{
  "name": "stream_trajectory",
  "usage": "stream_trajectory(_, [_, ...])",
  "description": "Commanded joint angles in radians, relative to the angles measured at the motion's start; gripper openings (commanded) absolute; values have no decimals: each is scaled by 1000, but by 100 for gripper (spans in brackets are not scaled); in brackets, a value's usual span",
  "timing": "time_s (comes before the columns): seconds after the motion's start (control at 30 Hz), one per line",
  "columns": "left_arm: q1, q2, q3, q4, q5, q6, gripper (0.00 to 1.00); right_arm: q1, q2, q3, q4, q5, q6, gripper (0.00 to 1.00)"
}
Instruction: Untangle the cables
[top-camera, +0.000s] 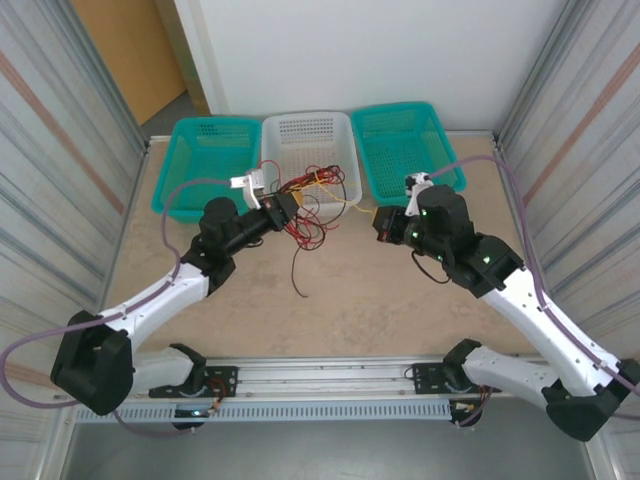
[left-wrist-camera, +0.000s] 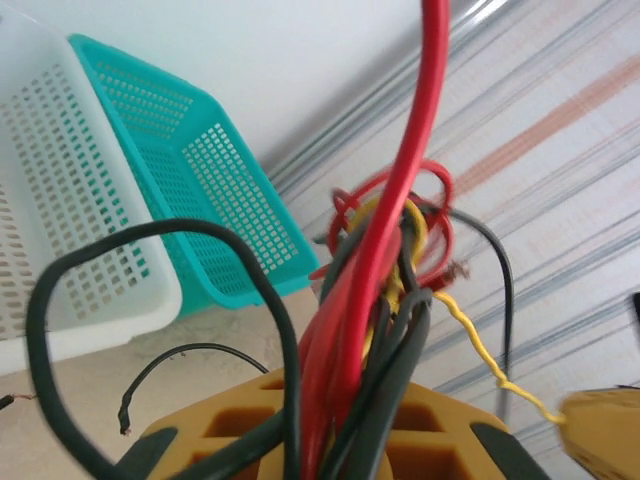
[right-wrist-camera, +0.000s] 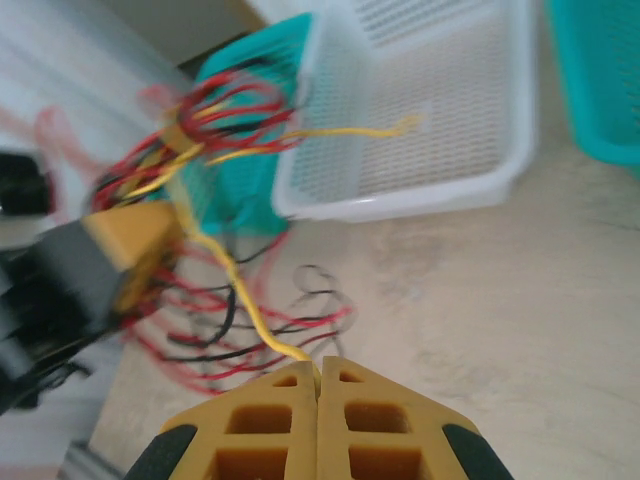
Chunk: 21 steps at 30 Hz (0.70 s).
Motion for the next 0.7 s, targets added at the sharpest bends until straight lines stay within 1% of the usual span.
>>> stream_trajectory(0.0, [53, -55, -16, 57, -67, -32, 0, -164, -80, -132, -147, 45, 71, 0])
stream_trajectory(0.1, [74, -90, -26, 13, -65, -19, 0, -391, -147, -190, -210, 6, 79, 0])
stream_trajectory(0.17, [90, -104, -39, -9, -56, -26, 0, -518, -173, -188, -239, -25, 64, 0])
stream_trajectory(0.27, [104, -121, -58, -48, -49, -24, 0, -661, -187, -145, -277, -50, 42, 0])
stream_trajectory(0.37, [105, -134, -69, -92, -34, 4, 0, -768, -186, -109, -267, -117, 30, 0])
stream_trajectory(0.4, [106, -136, -72, -99, -27, 9, 0, -788, -183, -100, -260, -134, 30, 0])
stream_trajectory(0.47, [104, -134, -75, -94, 7, 27, 0, -806, -170, -75, -242, -193, 24, 0])
stream_trajectory(0.5, [99, -135, -74, -92, 19, 35, 0, -803, -166, -69, -221, -241, 22, 0])
stream_trajectory(0.57, [77, -140, -83, -57, 38, 68, 0, -754, -167, -78, -110, -391, 38, 0])
stream_trajectory(0.6, [66, -140, -88, -36, 45, 79, 0, -702, -166, -74, -65, -432, 47, 3])
stream_trajectory(0.63, [55, -140, -89, -30, 49, 91, 0, -617, -161, -55, -44, -422, 47, 13])
stream_trajectory(0.67, [44, -140, -87, -31, 52, 105, 0, -506, -153, -27, -48, -358, 40, 25])
